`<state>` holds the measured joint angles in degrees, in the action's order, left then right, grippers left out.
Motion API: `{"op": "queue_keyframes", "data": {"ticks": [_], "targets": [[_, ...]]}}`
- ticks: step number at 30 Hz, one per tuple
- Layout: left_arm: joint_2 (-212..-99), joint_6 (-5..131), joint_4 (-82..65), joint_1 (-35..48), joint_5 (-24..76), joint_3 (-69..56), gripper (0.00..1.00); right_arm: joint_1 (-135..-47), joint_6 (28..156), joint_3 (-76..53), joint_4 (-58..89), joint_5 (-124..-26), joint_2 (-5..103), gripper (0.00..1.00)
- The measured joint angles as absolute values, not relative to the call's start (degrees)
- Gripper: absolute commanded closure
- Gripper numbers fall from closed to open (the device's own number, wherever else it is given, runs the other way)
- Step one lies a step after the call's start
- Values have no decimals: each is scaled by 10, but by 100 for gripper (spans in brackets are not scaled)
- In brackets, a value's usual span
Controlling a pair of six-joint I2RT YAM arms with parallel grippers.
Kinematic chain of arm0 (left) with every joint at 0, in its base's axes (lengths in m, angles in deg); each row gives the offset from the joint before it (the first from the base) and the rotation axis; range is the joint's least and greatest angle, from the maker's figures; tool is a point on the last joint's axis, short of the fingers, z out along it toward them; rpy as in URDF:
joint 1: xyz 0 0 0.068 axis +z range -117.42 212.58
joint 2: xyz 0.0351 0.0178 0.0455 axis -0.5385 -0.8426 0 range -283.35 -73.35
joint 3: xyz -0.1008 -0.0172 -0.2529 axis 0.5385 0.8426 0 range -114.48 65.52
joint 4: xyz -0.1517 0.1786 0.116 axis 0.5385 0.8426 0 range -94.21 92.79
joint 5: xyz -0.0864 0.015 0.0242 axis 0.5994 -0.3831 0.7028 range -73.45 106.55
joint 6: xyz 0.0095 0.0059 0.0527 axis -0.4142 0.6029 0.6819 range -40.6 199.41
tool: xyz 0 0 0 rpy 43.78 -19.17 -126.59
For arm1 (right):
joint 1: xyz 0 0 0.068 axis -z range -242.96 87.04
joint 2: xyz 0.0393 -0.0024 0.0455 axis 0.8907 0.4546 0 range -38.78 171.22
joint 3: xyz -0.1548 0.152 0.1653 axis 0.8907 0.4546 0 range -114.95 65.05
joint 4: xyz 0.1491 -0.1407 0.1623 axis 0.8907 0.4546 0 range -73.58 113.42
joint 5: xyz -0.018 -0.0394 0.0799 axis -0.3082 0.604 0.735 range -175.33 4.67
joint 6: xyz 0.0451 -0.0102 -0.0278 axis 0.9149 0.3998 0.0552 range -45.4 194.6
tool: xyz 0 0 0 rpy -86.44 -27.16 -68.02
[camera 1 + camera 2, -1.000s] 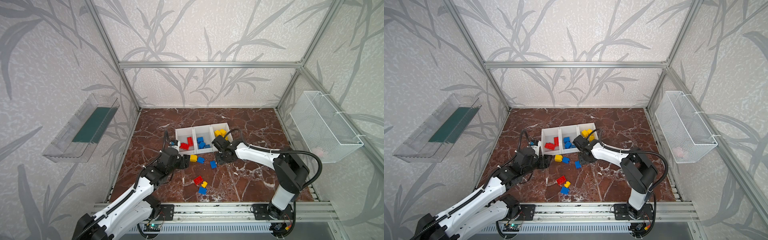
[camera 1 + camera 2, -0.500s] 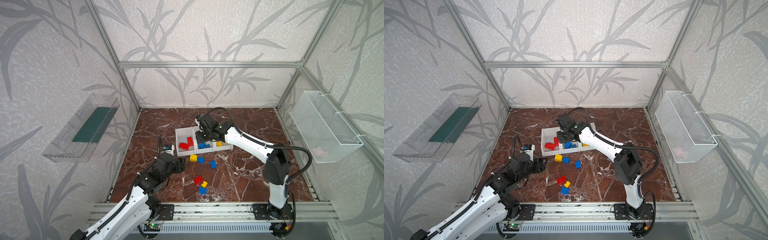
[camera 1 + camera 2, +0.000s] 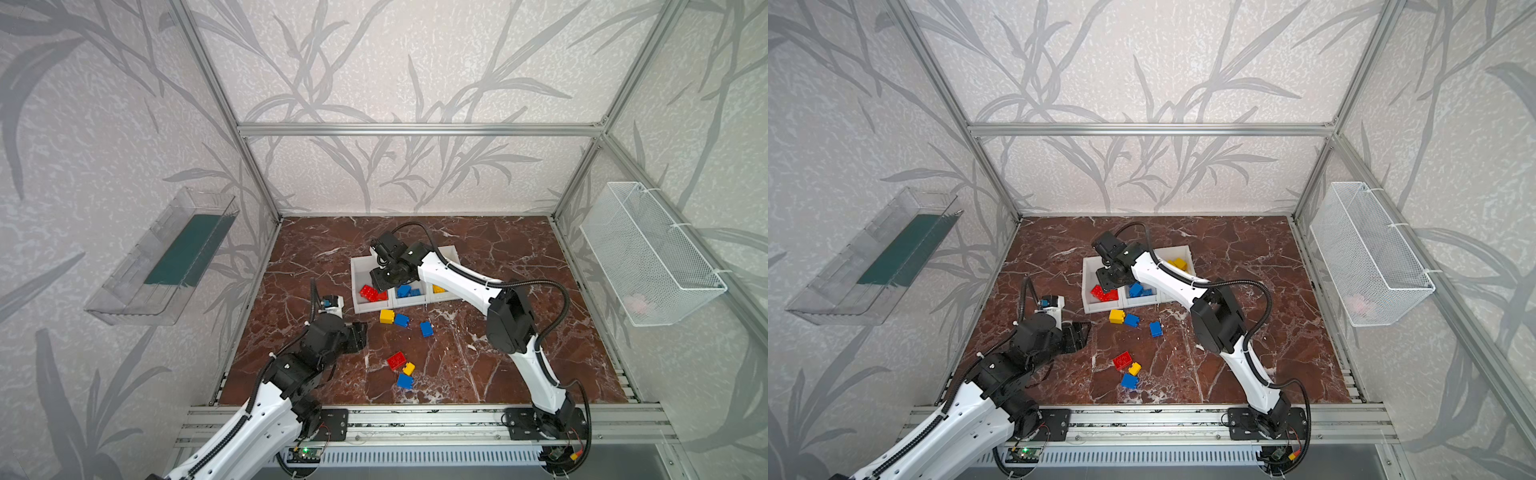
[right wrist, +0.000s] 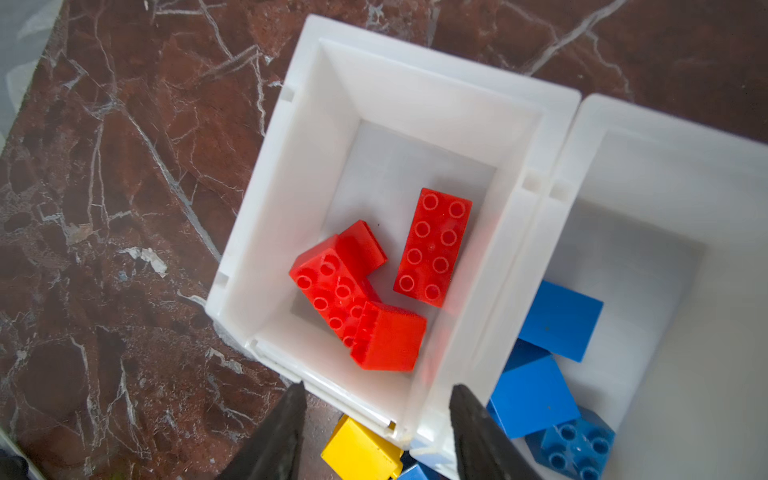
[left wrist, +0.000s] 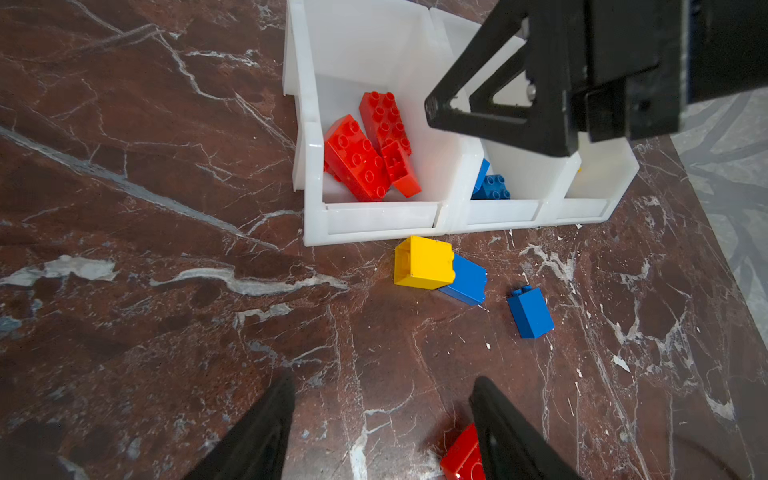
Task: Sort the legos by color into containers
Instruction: 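Open the right gripper to drop the red brick into that compartment, then draw the right gripper back while the left gripper moves over a blue brick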
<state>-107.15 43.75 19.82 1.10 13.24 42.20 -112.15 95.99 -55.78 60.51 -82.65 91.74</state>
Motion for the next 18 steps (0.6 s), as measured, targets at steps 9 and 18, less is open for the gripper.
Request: {"op": "queue_keyframes", "data": {"ticks": [9, 18], "targets": [[-1101, 438, 181, 11, 159, 424, 30, -1122, 959, -506, 604, -836, 862, 40], [-1213, 455, 127, -19, 210, 419, 30, -1095, 987, -222, 535, -882, 608, 39]]}}
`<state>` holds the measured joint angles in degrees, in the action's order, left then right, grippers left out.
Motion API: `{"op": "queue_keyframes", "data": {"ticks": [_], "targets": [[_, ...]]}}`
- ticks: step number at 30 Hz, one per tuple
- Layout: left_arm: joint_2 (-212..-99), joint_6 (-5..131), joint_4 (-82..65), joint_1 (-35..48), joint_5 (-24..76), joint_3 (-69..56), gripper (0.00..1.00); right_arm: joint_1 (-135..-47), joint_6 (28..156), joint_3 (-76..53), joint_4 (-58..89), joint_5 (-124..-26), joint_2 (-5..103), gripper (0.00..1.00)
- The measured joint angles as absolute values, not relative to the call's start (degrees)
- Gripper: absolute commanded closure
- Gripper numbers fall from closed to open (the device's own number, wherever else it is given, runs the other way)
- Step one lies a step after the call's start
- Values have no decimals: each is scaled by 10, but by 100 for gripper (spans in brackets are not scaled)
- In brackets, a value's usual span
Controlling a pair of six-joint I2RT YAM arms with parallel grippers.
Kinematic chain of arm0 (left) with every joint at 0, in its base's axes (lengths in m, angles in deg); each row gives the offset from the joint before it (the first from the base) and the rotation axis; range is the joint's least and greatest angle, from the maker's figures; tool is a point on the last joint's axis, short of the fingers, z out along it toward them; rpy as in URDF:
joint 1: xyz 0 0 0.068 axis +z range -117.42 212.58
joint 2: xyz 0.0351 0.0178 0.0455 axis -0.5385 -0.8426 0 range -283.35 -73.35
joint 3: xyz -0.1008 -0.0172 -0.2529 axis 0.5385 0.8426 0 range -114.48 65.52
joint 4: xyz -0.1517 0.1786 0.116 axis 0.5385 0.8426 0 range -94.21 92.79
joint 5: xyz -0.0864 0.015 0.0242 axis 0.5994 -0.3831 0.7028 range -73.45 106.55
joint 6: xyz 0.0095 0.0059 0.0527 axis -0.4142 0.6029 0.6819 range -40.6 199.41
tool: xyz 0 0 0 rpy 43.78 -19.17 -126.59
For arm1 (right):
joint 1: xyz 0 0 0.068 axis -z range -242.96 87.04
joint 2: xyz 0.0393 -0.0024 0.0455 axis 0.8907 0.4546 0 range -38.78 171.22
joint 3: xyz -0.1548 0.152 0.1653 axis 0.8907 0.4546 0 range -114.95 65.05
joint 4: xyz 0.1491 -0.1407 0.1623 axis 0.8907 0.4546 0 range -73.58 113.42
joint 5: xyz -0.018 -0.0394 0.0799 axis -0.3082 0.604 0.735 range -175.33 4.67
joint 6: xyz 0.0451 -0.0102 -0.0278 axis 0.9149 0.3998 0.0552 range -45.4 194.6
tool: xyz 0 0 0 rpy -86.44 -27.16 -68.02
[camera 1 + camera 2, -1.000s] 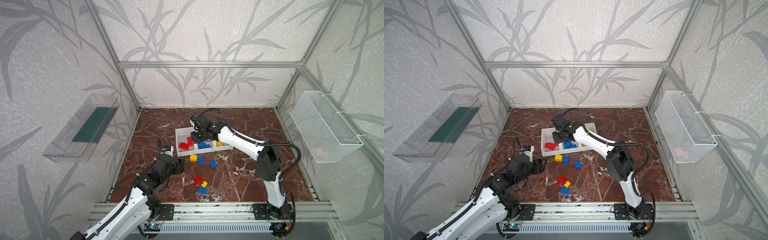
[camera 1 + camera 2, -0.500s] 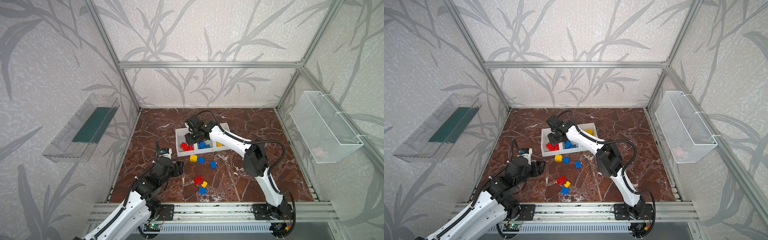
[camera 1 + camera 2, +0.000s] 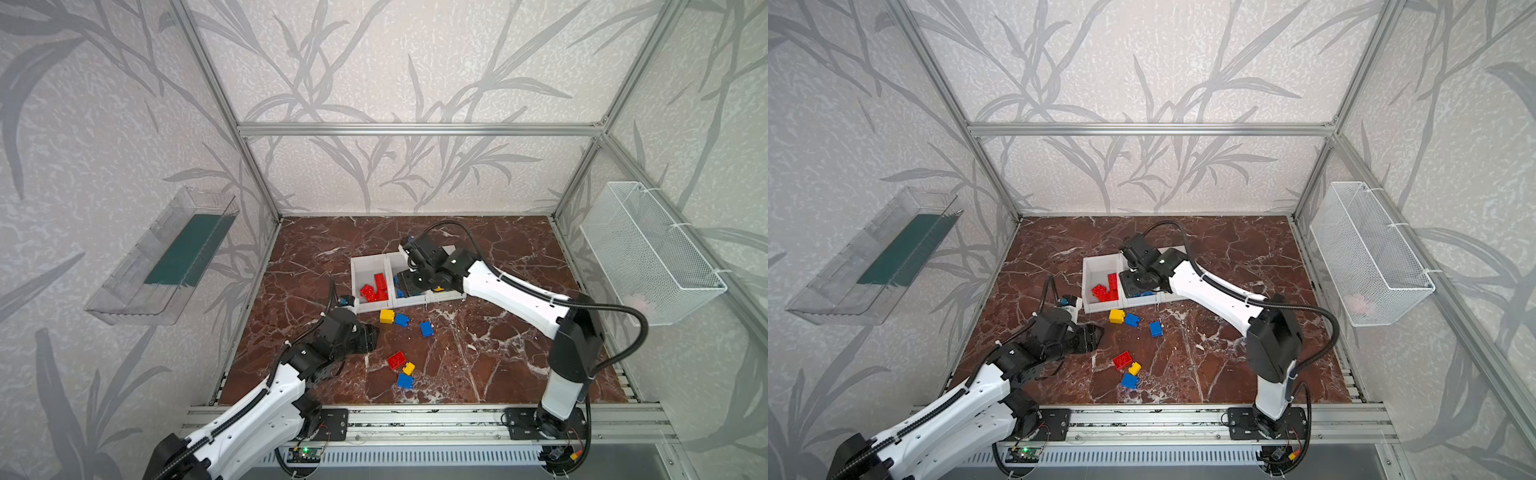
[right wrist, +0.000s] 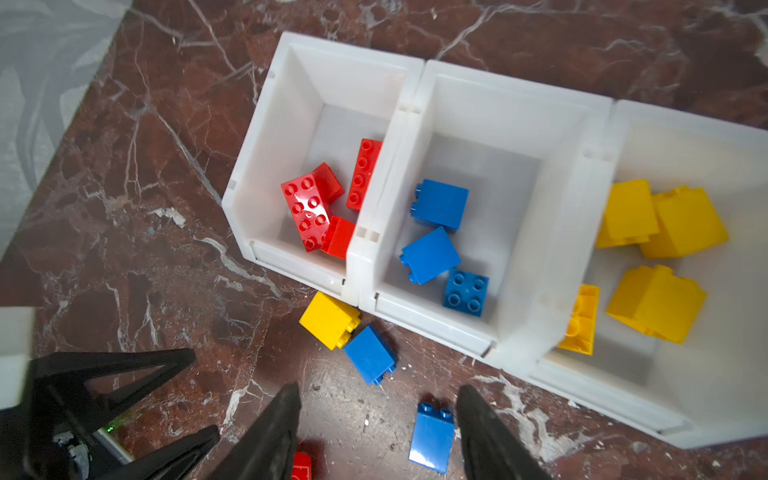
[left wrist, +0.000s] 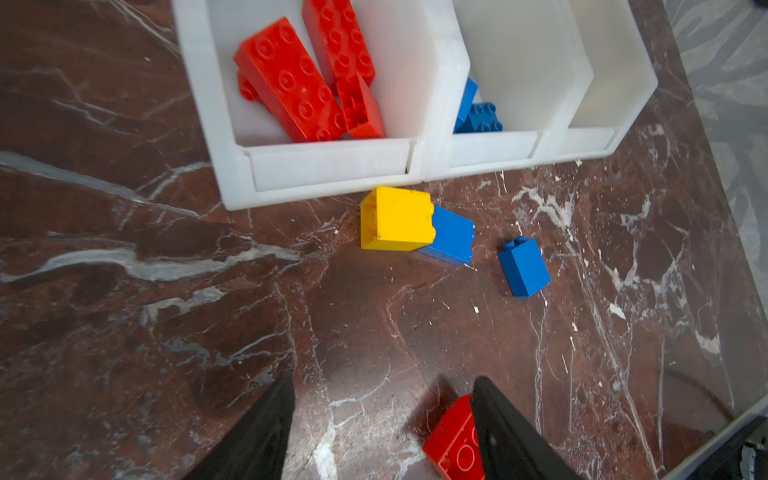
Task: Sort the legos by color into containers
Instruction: 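Draw the right gripper back while the left gripper moves over a blue brick, then lower the left gripper onto the blue 2x2 brick and close it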
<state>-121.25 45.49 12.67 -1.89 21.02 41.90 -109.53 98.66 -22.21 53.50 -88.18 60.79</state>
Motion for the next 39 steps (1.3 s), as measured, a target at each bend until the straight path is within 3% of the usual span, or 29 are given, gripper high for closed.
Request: {"op": "queue_keyframes", "data": {"ticks": [6, 12, 26, 39], "targets": [[-1316, 469, 89, -83, 220, 376, 30, -1015, 1033, -10, 501, -917, 470, 39], [-1424, 470, 53, -127, 231, 318, 30, -963, 1053, 123, 501, -940, 363, 38], [-1669, 464, 34, -161, 280, 150, 30, -919, 1065, 248, 506, -938, 213, 37], [-1717, 469, 80, -164, 286, 110, 30, -904, 1084, 287, 510, -937, 169, 37]]}}
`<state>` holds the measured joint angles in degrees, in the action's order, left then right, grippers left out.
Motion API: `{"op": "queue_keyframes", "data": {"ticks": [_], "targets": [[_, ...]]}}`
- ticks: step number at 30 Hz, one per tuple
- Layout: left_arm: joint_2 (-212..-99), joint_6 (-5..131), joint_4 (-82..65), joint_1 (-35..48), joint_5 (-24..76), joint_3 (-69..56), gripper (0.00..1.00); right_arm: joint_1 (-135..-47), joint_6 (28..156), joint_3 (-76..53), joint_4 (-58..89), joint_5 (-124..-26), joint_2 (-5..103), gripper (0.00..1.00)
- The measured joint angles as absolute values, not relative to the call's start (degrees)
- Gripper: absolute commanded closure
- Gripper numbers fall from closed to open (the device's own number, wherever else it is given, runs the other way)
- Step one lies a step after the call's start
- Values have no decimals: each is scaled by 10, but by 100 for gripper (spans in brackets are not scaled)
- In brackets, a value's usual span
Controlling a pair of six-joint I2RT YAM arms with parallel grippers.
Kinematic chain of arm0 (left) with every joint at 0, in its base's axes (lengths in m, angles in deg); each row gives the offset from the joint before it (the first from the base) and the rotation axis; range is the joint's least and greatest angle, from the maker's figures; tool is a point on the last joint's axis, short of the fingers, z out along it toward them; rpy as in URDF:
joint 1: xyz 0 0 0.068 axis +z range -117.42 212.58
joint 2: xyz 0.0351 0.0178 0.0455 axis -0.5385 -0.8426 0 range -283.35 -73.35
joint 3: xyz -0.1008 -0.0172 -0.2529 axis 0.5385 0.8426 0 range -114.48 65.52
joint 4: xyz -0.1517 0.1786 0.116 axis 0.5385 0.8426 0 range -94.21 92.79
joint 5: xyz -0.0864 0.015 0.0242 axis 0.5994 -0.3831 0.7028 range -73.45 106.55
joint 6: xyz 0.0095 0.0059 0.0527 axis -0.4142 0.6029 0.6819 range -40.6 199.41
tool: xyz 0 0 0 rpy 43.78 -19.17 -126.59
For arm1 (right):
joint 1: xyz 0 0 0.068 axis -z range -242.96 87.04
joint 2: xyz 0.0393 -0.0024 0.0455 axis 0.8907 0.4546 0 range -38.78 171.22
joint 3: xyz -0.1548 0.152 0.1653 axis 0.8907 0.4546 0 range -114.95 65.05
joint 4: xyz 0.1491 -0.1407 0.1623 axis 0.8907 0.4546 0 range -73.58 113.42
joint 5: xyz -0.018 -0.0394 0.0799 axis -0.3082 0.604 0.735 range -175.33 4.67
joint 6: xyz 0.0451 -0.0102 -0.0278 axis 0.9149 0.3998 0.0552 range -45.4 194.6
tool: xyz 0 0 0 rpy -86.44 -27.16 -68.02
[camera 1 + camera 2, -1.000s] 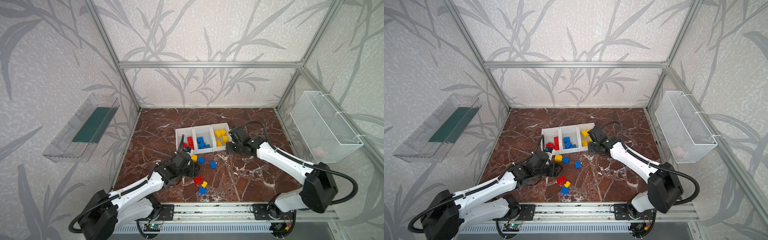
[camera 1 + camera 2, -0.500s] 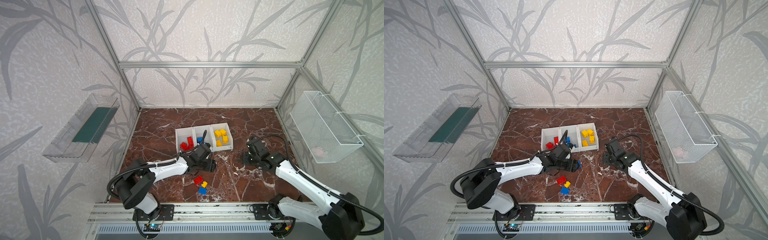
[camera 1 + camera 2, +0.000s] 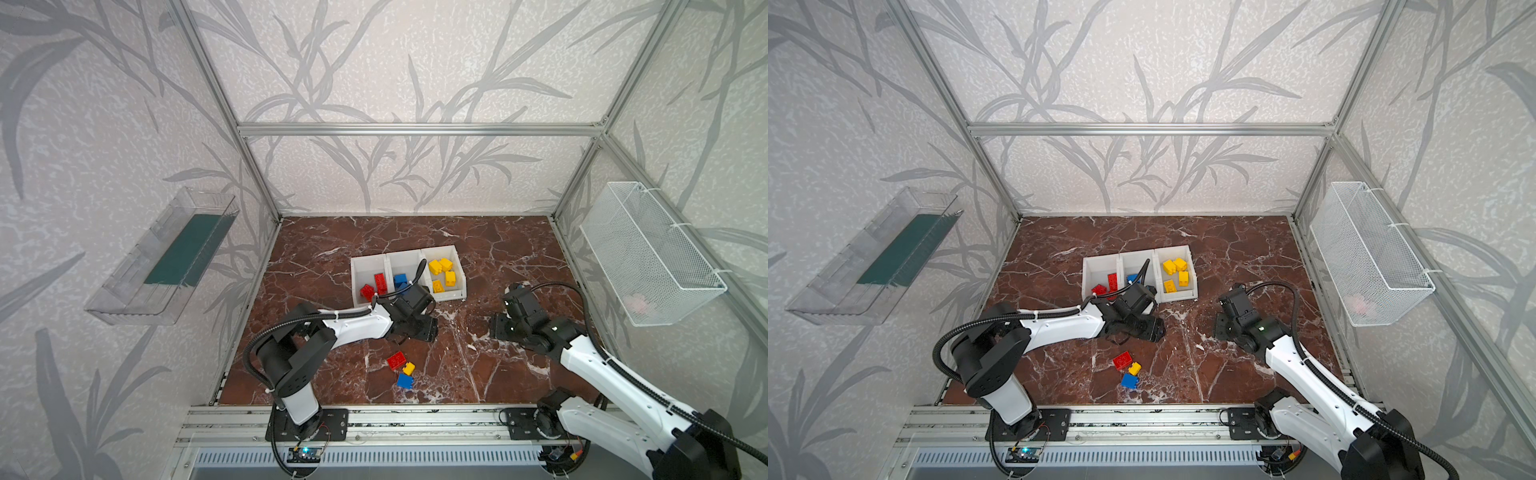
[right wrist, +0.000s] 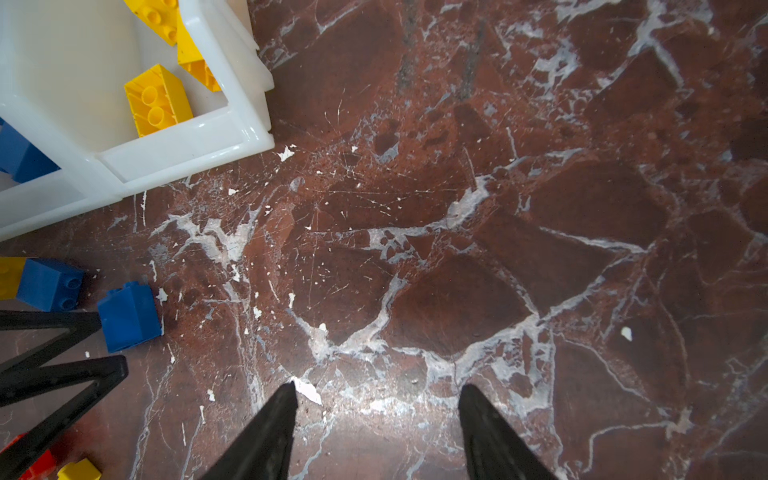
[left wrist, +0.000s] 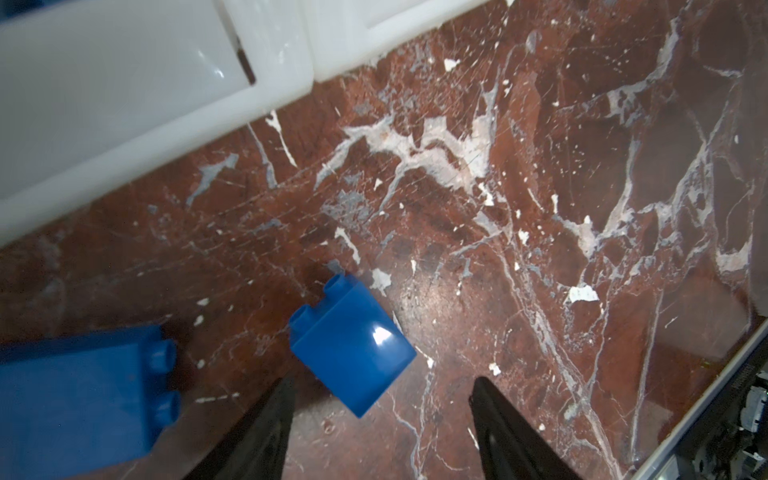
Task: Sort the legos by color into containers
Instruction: 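Lower the left gripper onto the blue 2x2 brick and close it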
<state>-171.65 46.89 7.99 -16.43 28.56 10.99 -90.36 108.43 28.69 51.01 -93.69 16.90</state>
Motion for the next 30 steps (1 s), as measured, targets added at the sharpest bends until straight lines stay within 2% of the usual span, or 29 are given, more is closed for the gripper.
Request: {"op": "queue_keyframes", "data": {"ticks": [8, 19, 30], "targets": [[-1757, 485, 89, -168, 287, 70, 30, -903, 1087, 287, 510, -933, 169, 37], [-1792, 535, 121, -191, 250, 22, 37, -903, 1091, 287, 511, -932, 169, 37], [-1818, 582, 164, -217, 184, -12, 52, -903, 1095, 287, 517, -932, 166, 37]]}}
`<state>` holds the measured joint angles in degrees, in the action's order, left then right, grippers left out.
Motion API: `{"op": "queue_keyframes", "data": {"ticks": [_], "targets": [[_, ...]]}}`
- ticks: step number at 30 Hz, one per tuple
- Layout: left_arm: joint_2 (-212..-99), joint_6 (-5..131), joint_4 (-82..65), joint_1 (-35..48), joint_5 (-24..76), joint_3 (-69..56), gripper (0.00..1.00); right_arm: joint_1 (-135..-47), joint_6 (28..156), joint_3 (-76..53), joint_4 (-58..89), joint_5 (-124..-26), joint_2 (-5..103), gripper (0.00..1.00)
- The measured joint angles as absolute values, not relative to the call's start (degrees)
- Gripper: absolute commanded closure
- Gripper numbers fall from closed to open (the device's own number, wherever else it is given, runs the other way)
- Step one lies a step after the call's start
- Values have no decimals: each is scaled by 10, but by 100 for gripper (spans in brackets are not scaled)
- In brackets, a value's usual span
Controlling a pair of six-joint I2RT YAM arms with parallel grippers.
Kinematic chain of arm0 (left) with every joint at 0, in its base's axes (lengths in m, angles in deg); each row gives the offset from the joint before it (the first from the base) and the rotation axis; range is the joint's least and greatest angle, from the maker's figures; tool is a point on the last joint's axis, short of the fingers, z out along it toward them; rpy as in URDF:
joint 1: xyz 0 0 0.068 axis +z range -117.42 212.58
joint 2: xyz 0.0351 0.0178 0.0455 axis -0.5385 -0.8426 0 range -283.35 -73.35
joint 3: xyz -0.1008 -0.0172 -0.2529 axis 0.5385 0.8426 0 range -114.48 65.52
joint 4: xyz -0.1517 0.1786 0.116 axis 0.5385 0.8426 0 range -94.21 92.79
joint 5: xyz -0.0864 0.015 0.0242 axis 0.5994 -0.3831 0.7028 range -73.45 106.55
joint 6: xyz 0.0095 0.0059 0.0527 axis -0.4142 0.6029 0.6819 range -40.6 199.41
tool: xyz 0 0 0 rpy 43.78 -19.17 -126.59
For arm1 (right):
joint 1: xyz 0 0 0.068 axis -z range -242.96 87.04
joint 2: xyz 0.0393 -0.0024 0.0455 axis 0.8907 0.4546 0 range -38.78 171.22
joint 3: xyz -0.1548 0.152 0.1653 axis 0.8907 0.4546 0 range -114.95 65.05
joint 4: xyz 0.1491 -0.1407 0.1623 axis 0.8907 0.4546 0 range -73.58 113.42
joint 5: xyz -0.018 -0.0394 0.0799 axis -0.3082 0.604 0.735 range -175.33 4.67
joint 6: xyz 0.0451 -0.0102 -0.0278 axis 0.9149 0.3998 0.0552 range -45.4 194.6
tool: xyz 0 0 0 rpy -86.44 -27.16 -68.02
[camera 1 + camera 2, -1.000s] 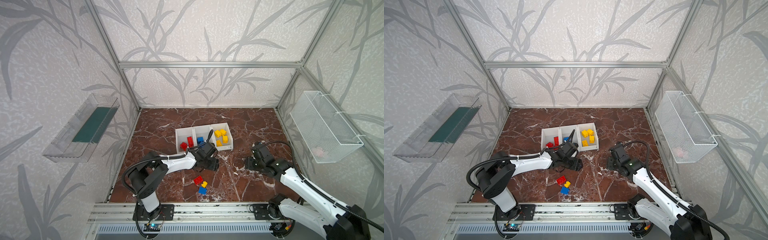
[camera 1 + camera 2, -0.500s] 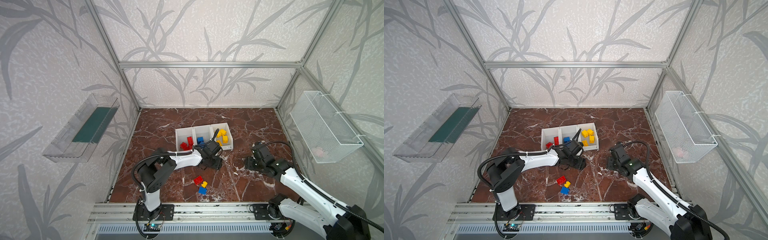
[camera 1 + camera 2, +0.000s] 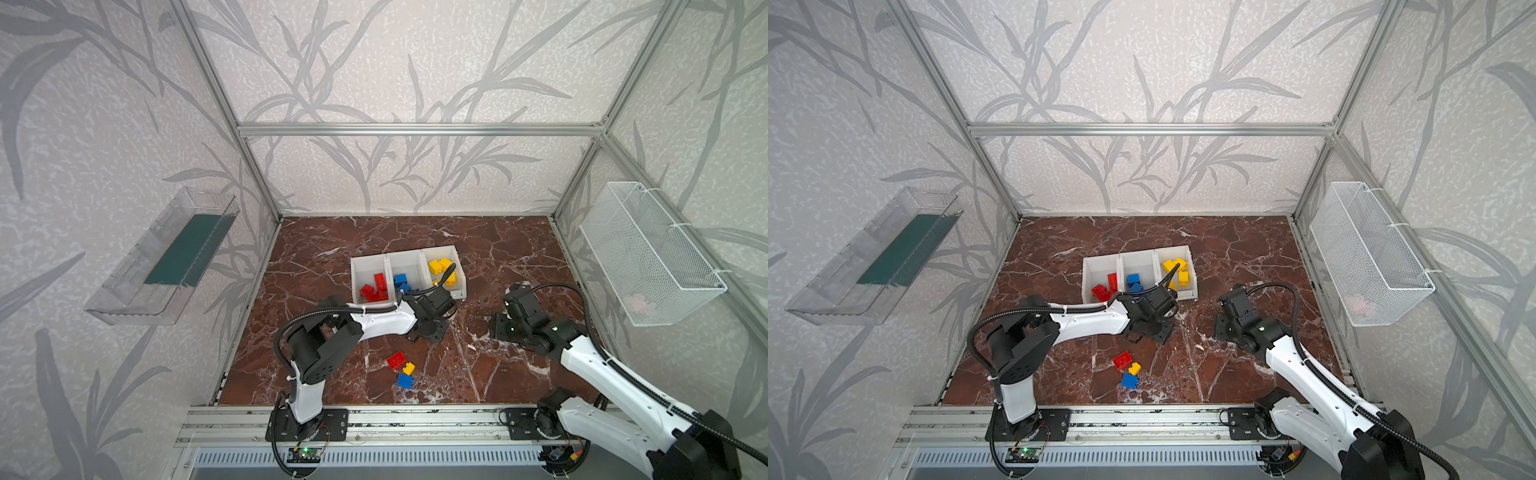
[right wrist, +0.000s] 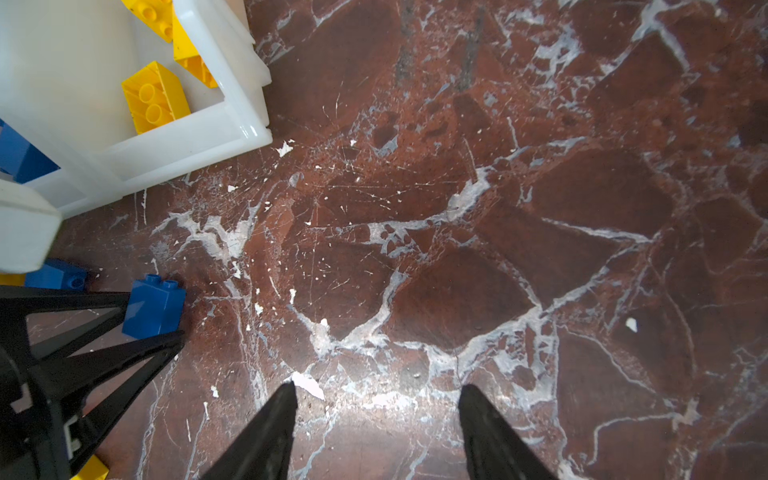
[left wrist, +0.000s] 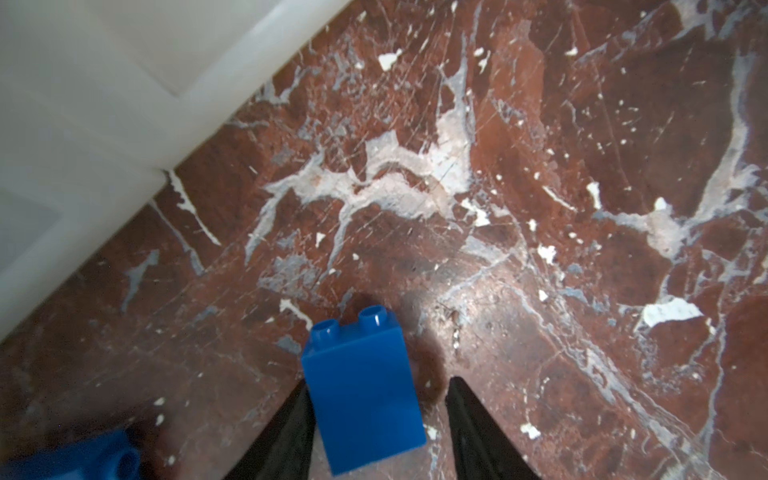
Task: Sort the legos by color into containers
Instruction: 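Lower the left gripper onto the blue 2x2 brick and close it, then carry the blue brick over the middle compartment and release it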
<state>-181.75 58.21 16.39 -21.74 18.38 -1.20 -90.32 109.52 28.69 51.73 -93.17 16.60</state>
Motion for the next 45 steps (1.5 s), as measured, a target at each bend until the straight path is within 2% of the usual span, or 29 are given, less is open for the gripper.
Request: {"op": "queue_keyframes", "data": {"ticks": [8, 17, 25, 33, 40, 42, 45], "targets": [[-1818, 597, 164, -218, 170, -12, 68, -903, 1100, 287, 525, -927, 141, 37], [-1806, 605, 173, -221, 166, -8, 70, -903, 1102, 288, 536, -925, 126, 37], [-1723, 621, 215, -210, 126, -34, 71, -903, 1102, 288, 545, -925, 120, 38], [-1709, 649, 199, -97, 124, -72, 71, -903, 1102, 288, 546, -925, 123, 38], [-1778, 677, 192, -34, 150, -128, 68, -903, 1102, 288, 546, -925, 133, 38], [-1796, 683, 192, -31, 155, -140, 65, -903, 1102, 288, 546, -925, 133, 38], [-1817, 687, 199, -27, 162, -159, 52, -903, 1102, 288, 547, -925, 132, 38]]}}
